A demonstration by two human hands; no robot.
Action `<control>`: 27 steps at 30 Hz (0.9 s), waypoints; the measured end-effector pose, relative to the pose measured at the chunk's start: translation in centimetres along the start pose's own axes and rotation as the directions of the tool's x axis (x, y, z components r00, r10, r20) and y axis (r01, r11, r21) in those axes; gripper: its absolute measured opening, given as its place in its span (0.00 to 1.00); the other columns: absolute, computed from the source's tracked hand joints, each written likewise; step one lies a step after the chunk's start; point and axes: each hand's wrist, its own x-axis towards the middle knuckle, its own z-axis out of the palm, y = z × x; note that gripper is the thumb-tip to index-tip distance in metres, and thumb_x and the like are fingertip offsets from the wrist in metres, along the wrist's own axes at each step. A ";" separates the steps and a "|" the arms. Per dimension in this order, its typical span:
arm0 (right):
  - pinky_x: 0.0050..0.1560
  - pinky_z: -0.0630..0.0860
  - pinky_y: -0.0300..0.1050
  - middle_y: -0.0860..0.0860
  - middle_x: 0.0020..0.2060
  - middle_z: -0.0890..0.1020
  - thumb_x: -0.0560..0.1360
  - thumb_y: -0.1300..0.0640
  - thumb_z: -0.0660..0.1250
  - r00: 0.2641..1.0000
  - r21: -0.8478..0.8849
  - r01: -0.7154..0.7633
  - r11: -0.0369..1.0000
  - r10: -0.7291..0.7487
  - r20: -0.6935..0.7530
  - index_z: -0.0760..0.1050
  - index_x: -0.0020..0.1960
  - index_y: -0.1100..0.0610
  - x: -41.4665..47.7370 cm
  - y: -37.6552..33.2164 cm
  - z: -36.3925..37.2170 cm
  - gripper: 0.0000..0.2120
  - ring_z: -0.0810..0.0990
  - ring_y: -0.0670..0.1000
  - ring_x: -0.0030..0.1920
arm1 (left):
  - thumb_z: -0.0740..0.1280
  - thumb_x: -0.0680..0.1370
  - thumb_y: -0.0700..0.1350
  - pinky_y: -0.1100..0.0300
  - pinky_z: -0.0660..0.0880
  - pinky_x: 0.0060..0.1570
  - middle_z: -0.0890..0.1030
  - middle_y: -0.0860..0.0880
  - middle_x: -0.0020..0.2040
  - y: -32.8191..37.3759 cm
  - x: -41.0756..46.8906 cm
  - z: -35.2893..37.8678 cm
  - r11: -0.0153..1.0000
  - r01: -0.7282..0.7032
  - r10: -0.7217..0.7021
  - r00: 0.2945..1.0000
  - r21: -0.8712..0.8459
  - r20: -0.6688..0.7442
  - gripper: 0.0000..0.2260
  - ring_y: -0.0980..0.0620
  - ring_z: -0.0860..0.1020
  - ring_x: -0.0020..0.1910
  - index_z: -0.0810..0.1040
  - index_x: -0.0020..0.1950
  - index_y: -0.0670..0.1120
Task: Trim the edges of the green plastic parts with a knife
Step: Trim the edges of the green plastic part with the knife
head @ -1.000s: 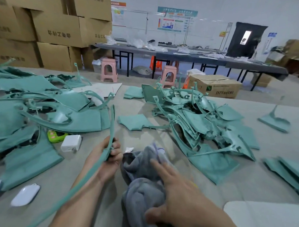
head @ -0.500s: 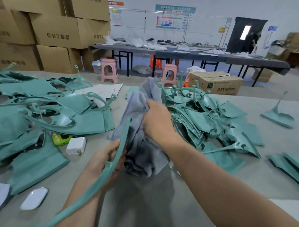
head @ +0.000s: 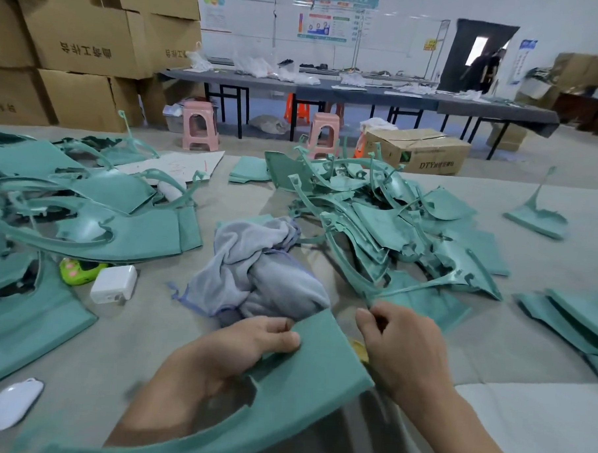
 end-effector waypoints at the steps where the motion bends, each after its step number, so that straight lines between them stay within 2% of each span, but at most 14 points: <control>1: 0.33 0.65 0.48 0.50 0.26 0.73 0.78 0.41 0.63 1.000 -0.016 -0.012 1.000 0.013 0.026 0.70 0.34 0.56 0.0 0.4 -0.1 0.22 0.73 0.56 0.33 | 0.69 0.75 0.42 0.60 0.80 0.38 0.85 0.40 0.52 0.1 0.4 0.1 1.000 0.008 -0.008 1.000 0.008 -0.012 0.16 0.49 0.85 0.41 0.81 0.60 0.37; 2: 0.34 0.67 0.49 0.50 0.28 0.75 0.78 0.40 0.62 0.998 -0.023 -0.029 0.999 0.031 0.062 0.71 0.35 0.55 0.1 0.8 -0.3 0.22 0.74 0.56 0.34 | 0.69 0.76 0.42 0.60 0.80 0.35 0.85 0.39 0.50 0.4 0.8 0.1 1.000 -0.006 0.005 0.997 -0.018 -0.074 0.14 0.49 0.85 0.39 0.82 0.59 0.37; 3: 0.35 0.68 0.49 0.49 0.29 0.76 0.77 0.39 0.63 0.992 -0.025 -0.049 0.998 0.051 0.112 0.73 0.36 0.55 0.2 1.1 -0.3 0.21 0.75 0.56 0.35 | 0.69 0.77 0.41 0.62 0.78 0.30 0.86 0.40 0.45 0.6 1.4 0.0 0.997 -0.049 0.037 0.981 -0.059 -0.192 0.11 0.50 0.84 0.34 0.83 0.56 0.37; 5: 0.38 0.70 0.48 0.48 0.32 0.78 0.77 0.40 0.65 0.977 -0.016 -0.060 0.998 0.062 0.205 0.74 0.38 0.53 0.2 1.6 -0.4 0.18 0.76 0.53 0.37 | 0.66 0.81 0.38 0.64 0.75 0.24 0.86 0.44 0.39 1.1 2.5 -0.5 0.968 -0.212 0.129 0.878 -0.134 -0.461 0.07 0.51 0.82 0.29 0.82 0.54 0.38; 6: 0.40 0.71 0.48 0.47 0.33 0.78 0.76 0.39 0.65 0.972 -0.006 -0.043 0.999 0.043 0.230 0.74 0.39 0.52 0.2 1.7 -0.4 0.17 0.75 0.52 0.38 | 0.64 0.81 0.37 0.63 0.77 0.26 0.86 0.44 0.41 1.5 2.9 -0.9 0.945 -0.288 0.170 0.836 -0.154 -0.522 0.08 0.51 0.82 0.31 0.82 0.55 0.40; 8: 0.41 0.70 0.49 0.47 0.35 0.77 0.75 0.35 0.66 0.966 -0.016 0.024 1.000 -0.019 0.259 0.72 0.40 0.50 0.0 1.7 -0.2 0.19 0.75 0.53 0.41 | 0.65 0.80 0.37 0.57 0.80 0.34 0.87 0.43 0.48 1.6 3.2 -1.8 0.921 -0.336 0.191 0.830 -0.197 -0.524 0.09 0.47 0.84 0.38 0.84 0.56 0.41; 10: 0.42 0.68 0.48 0.46 0.38 0.74 0.74 0.33 0.65 0.951 -0.072 0.099 0.993 -0.073 0.300 0.68 0.40 0.49 -0.1 1.6 -0.2 0.20 0.75 0.53 0.44 | 0.69 0.75 0.40 0.56 0.82 0.33 0.86 0.41 0.49 1.3 2.7 -2.1 0.923 -0.297 0.170 0.886 -0.244 -0.432 0.10 0.45 0.86 0.39 0.85 0.54 0.40; 12: 0.45 0.71 0.47 0.45 0.41 0.75 0.74 0.36 0.67 0.932 -0.095 0.113 0.989 -0.073 0.355 0.68 0.41 0.49 0.1 1.9 -0.6 0.18 0.77 0.53 0.47 | 0.69 0.75 0.40 0.58 0.81 0.32 0.86 0.38 0.49 0.7 2.5 -2.0 0.946 -0.259 0.165 0.902 -0.194 -0.399 0.09 0.45 0.86 0.38 0.86 0.51 0.40; 14: 0.46 0.75 0.48 0.45 0.39 0.78 0.72 0.40 0.70 0.913 -0.070 0.078 0.995 -0.043 0.405 0.72 0.40 0.49 0.4 2.1 -1.2 0.14 0.78 0.50 0.45 | 0.67 0.79 0.38 0.58 0.80 0.32 0.86 0.37 0.47 0.6 2.8 -1.6 0.967 -0.242 0.182 0.874 -0.079 -0.450 0.08 0.44 0.85 0.36 0.87 0.48 0.39; 17: 0.42 0.79 0.46 0.46 0.34 0.82 0.69 0.44 0.75 0.895 -0.046 0.020 0.999 0.002 0.446 0.77 0.37 0.51 0.8 2.5 -1.9 0.12 0.80 0.46 0.38 | 0.66 0.80 0.38 0.59 0.80 0.32 0.86 0.37 0.44 0.6 2.6 -1.5 0.972 -0.232 0.219 0.840 0.035 -0.496 0.08 0.45 0.85 0.34 0.85 0.46 0.39; 21: 0.37 0.74 0.40 0.44 0.35 0.81 0.68 0.42 0.77 0.902 -0.063 0.028 0.998 0.002 0.432 0.78 0.39 0.48 0.8 3.1 -2.4 0.12 0.78 0.42 0.38 | 0.67 0.80 0.38 0.62 0.78 0.29 0.86 0.39 0.40 0.6 2.1 -2.0 0.969 -0.235 0.240 0.809 0.078 -0.537 0.14 0.48 0.83 0.31 0.86 0.36 0.44; 24: 0.33 0.69 0.36 0.45 0.34 0.80 0.72 0.47 0.75 0.877 -0.079 0.075 0.994 -0.028 0.480 0.77 0.39 0.48 0.9 3.4 -2.6 0.09 0.77 0.42 0.36 | 0.67 0.80 0.38 0.62 0.78 0.29 0.86 0.40 0.39 0.5 2.2 -2.2 0.971 -0.226 0.231 0.793 0.081 -0.564 0.12 0.48 0.83 0.30 0.84 0.38 0.42; 27: 0.34 0.70 0.39 0.46 0.33 0.80 0.75 0.51 0.73 0.866 -0.052 0.068 0.996 -0.033 0.499 0.76 0.38 0.49 1.1 3.4 -2.6 0.09 0.77 0.44 0.37 | 0.67 0.80 0.39 0.63 0.77 0.28 0.86 0.41 0.37 0.5 2.3 -2.0 0.972 -0.217 0.230 0.781 0.093 -0.581 0.10 0.49 0.82 0.29 0.83 0.40 0.42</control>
